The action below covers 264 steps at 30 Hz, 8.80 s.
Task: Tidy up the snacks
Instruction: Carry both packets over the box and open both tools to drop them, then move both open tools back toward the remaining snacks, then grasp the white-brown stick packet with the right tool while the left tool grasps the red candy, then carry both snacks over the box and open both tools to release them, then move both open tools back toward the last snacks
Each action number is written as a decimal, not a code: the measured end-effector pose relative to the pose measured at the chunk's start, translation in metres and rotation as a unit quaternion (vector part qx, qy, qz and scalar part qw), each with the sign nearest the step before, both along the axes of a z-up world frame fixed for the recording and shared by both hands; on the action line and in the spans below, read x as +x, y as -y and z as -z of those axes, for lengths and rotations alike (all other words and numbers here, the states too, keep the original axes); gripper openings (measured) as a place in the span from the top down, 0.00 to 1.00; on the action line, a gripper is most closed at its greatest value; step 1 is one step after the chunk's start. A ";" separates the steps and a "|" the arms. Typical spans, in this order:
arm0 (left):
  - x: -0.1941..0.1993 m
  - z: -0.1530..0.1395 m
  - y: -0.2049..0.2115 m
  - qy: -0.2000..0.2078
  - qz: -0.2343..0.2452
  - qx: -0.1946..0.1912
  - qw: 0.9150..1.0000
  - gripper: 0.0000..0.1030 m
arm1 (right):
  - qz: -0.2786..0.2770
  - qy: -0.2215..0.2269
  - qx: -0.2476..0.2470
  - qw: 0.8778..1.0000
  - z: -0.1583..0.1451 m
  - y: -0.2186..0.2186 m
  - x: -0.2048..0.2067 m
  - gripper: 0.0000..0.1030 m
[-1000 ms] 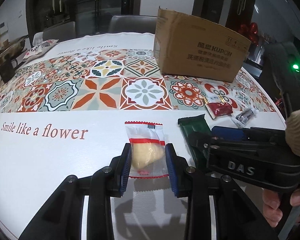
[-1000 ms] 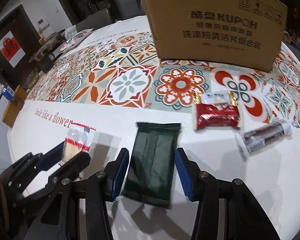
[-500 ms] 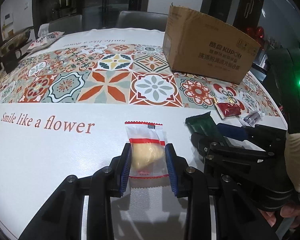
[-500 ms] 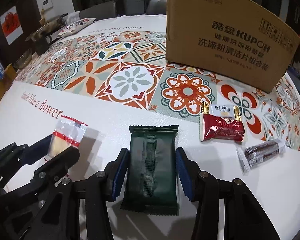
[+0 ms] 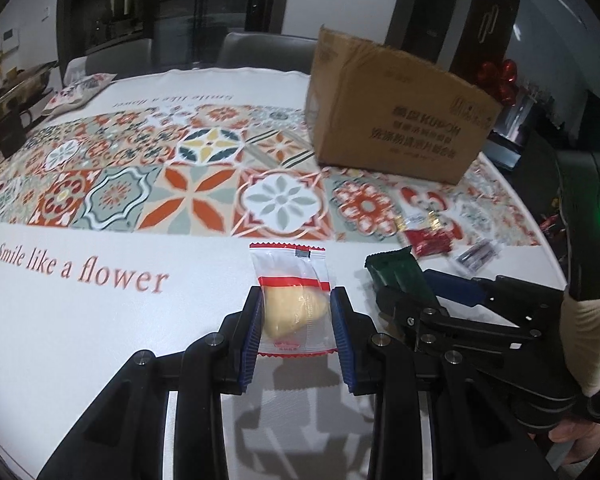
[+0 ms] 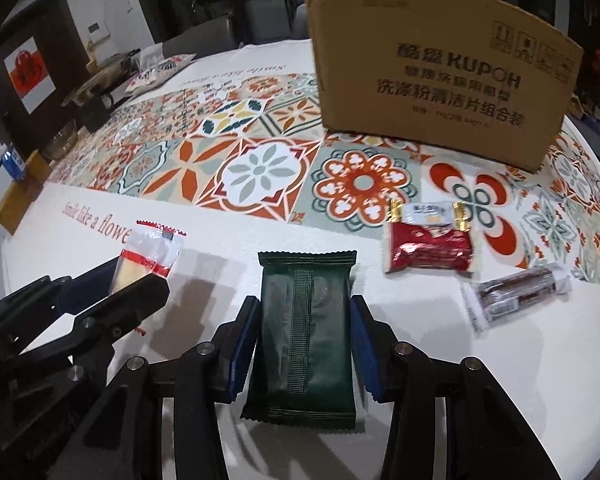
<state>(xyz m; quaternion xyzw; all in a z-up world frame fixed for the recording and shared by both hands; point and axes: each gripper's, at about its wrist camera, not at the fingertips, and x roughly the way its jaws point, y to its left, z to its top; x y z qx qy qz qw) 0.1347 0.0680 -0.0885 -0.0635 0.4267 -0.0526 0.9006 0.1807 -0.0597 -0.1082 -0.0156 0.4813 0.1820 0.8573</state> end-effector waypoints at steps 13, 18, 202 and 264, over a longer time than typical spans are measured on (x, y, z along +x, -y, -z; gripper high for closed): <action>0.038 -0.057 0.024 0.035 0.030 -0.019 0.999 0.68 | 0.032 0.057 0.029 0.997 -0.055 0.045 0.017 0.55; 0.059 -0.079 0.035 0.053 0.043 -0.018 0.998 0.68 | 0.043 0.082 0.035 0.995 -0.084 0.061 0.031 0.55; 0.125 -0.131 0.090 0.090 0.128 -0.002 0.988 0.80 | 0.125 0.157 0.029 0.979 -0.141 0.119 0.063 0.91; 0.135 -0.009 0.125 0.001 0.112 0.029 0.993 0.47 | -0.059 0.090 -0.031 0.994 -0.051 0.108 0.096 0.61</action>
